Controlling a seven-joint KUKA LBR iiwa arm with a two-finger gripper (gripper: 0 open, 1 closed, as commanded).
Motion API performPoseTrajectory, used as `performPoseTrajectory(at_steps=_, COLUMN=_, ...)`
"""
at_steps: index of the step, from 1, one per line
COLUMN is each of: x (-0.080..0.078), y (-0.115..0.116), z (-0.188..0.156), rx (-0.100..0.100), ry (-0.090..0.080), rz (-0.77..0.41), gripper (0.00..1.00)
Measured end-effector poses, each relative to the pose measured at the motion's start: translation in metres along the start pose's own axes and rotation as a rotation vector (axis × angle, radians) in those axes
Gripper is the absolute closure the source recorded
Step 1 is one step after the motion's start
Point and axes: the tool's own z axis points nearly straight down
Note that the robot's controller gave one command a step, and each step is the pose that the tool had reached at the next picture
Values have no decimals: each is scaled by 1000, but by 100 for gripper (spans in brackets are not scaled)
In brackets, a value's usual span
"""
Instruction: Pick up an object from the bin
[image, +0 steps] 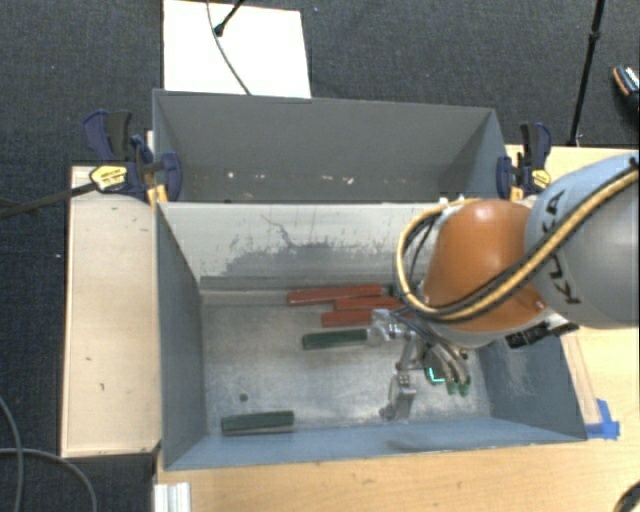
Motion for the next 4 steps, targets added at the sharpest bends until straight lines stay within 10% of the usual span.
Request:
performPoseTrajectory(at_steps=1, x=-108, y=42, z=85, rx=-1, ry=-11, rz=-36, gripper=0)
performPoseTrajectory(at_steps=2, x=-103, y=26, z=51, rx=2, ry=-13, rz=-352, gripper=0)
performPoseTrajectory(at_steps=4, x=-104, y=22, z=83, rx=1, ry=-5, rz=-466, gripper=0)
